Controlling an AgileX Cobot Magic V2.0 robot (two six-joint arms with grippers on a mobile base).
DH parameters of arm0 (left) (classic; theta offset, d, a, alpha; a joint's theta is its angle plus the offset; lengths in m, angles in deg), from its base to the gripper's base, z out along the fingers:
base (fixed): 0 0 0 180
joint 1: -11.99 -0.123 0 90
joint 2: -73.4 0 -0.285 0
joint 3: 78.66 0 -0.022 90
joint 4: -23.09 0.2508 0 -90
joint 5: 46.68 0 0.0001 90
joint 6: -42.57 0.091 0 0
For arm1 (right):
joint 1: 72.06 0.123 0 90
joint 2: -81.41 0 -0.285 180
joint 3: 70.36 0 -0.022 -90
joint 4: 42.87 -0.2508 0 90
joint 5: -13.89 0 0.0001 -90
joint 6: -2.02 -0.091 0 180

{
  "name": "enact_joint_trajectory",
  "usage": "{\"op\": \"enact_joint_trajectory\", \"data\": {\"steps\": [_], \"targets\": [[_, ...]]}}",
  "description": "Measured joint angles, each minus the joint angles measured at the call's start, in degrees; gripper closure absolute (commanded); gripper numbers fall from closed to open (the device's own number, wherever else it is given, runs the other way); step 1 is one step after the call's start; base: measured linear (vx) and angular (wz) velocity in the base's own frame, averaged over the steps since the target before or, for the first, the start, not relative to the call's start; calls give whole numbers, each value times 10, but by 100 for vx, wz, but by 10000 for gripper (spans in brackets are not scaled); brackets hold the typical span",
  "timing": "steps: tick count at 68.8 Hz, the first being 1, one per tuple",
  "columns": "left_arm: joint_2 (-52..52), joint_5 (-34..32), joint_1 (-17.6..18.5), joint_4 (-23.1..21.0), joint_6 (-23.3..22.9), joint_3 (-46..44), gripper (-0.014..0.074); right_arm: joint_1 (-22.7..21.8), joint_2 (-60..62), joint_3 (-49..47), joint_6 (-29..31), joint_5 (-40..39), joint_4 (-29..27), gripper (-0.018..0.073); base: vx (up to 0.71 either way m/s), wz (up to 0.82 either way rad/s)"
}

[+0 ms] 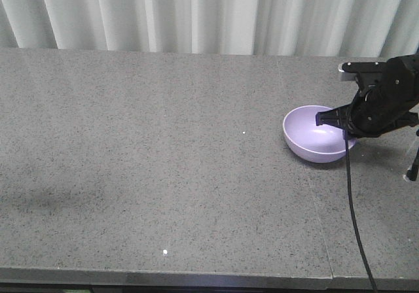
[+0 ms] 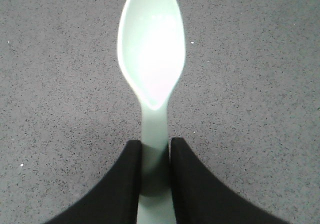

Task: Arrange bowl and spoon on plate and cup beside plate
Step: 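Lower the right gripper to the lavender bowl rim and grasp it, then lift the spoon and bowl off the counter with both grippers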

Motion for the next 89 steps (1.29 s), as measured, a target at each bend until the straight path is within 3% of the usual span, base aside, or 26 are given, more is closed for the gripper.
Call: {"op": "enact_joint_trajectory", "data": {"steps": [27,62,89], "targets": [[0,1,0,0,0,0,603,2,124,3,0,35,3,566,0,0],[0,1,0,0,0,0,603,2,425,3,0,185,3,566,0,0],[0,1,0,0,0,0,603,2,448,3,2,208,3,566,0,0]]}}
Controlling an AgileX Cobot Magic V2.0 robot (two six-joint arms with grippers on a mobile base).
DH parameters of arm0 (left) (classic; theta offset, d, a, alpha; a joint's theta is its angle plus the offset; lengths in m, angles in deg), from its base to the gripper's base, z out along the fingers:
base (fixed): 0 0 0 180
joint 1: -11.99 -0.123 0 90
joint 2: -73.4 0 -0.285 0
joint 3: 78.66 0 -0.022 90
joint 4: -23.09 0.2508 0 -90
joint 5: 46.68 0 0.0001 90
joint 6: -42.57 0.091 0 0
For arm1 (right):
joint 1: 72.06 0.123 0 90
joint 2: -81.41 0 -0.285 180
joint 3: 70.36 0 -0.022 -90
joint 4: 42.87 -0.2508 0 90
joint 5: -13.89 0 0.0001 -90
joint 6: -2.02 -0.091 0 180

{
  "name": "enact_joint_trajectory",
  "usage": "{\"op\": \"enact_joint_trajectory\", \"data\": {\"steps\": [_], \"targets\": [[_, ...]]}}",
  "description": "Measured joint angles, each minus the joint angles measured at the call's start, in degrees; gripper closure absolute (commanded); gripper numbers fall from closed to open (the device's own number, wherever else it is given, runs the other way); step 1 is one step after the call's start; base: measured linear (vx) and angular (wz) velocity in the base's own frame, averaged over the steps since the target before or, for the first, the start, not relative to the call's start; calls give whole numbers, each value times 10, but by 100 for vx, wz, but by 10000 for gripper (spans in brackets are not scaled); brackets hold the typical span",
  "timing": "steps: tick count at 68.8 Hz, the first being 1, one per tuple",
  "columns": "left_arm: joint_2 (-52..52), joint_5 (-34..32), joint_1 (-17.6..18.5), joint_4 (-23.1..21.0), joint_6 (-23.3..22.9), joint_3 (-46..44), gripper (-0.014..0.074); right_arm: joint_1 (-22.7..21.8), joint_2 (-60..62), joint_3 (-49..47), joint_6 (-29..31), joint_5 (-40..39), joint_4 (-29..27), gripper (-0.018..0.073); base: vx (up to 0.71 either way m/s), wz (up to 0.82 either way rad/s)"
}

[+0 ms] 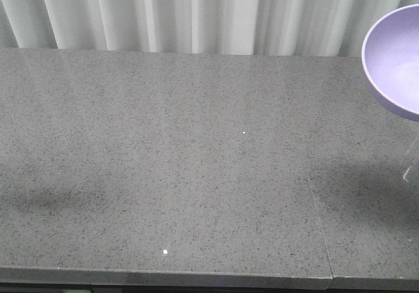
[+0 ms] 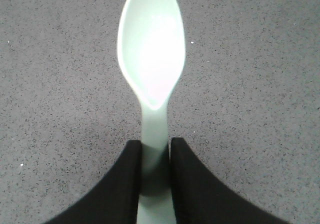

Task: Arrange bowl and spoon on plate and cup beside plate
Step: 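Lift the spoon and bowl off the counter with both grippers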

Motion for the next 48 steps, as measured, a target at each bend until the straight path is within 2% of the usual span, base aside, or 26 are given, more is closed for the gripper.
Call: {"op": "enact_joint_trajectory", "data": {"steps": [48], "targets": [[0,0,0,0,0,0,603,0,1,0,0,1,0,566,0,0]]}}
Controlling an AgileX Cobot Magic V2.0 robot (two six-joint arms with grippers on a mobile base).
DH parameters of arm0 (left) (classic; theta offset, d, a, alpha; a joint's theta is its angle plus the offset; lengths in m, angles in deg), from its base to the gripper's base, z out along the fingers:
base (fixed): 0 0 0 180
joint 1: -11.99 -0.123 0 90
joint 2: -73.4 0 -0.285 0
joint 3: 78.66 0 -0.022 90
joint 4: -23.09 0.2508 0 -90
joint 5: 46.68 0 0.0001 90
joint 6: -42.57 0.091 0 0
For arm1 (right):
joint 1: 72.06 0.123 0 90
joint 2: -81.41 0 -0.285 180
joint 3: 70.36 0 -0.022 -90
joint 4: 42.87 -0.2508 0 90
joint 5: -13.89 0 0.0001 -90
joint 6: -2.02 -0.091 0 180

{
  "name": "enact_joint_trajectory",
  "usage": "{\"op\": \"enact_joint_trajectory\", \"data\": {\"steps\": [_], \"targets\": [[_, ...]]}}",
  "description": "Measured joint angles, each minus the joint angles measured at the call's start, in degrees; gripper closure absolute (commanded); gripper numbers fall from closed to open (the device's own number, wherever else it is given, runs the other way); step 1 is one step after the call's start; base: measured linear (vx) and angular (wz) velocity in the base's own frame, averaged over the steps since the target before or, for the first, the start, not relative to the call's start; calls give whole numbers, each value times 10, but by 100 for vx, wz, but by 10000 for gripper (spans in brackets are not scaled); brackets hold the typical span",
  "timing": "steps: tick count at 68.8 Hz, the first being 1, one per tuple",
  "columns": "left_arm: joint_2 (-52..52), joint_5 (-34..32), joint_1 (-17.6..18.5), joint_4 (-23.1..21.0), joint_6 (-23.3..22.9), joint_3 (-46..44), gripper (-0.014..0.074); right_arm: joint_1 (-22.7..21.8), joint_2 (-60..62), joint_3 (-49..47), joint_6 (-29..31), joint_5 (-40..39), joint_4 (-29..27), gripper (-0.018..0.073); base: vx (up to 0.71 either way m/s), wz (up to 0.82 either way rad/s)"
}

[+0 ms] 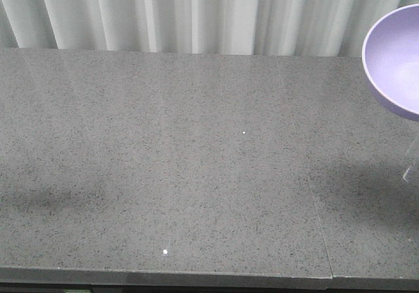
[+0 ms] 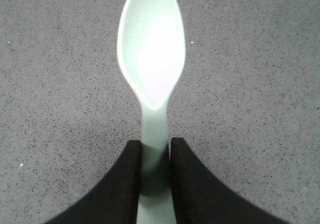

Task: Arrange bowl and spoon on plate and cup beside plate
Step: 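Lift the spoon and bowl off the counter with both grippers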

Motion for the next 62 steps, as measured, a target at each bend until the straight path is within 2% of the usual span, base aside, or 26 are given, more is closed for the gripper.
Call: {"op": "enact_joint_trajectory", "data": {"steps": [62], "targets": [[0,0,0,0,0,0,603,0,0,0,0,0,0,566,0,0]]}}
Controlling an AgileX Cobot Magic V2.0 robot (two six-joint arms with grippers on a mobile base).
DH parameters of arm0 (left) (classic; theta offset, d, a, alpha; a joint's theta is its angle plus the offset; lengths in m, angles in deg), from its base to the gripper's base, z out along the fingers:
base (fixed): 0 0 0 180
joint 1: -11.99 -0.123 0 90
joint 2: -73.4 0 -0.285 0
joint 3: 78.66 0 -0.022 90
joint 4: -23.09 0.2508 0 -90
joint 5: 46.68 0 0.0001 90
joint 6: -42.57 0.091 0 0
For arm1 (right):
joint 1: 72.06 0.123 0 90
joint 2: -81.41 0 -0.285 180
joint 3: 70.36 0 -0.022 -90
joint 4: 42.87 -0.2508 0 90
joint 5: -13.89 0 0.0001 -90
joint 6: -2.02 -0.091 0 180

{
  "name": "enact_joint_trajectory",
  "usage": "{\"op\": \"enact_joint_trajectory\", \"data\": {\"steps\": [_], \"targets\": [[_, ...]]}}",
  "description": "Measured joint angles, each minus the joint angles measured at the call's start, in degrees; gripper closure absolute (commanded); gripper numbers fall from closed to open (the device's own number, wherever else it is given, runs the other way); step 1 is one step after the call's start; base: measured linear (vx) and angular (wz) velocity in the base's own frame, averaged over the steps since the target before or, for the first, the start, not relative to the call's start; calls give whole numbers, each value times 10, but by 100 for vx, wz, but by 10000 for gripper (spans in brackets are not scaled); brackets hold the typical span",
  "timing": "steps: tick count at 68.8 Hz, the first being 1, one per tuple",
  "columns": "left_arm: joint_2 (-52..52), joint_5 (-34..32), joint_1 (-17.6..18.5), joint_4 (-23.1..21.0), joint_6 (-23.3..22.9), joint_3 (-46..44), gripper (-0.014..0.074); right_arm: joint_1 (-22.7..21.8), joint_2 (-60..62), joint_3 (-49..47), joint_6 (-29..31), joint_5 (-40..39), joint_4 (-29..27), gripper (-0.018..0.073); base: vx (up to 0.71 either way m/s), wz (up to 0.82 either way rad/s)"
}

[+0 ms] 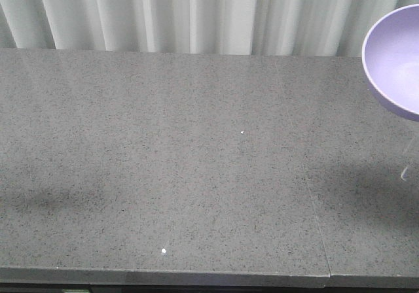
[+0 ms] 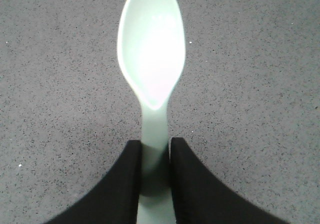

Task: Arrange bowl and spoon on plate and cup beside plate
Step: 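Lift the spoon and bowl off the counter with both grippers, then drive the base, holding spoon and bowl, to the counter with the plate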

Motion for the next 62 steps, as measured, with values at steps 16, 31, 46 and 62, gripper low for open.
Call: {"op": "enact_joint_trajectory", "data": {"steps": [16,31,46,62], "targets": [[0,0,0,0,0,0,603,0,0,0,0,0,0,566,-1,-5],[0,0,0,0,0,0,603,0,0,0,0,0,-1,566,-2,-13],[0,0,0,0,0,0,603,0,0,0,0,0,-1,566,-3,-26],[0,0,0,0,0,0,603,0,0,0,0,0,-1,566,-3,-35]]}}
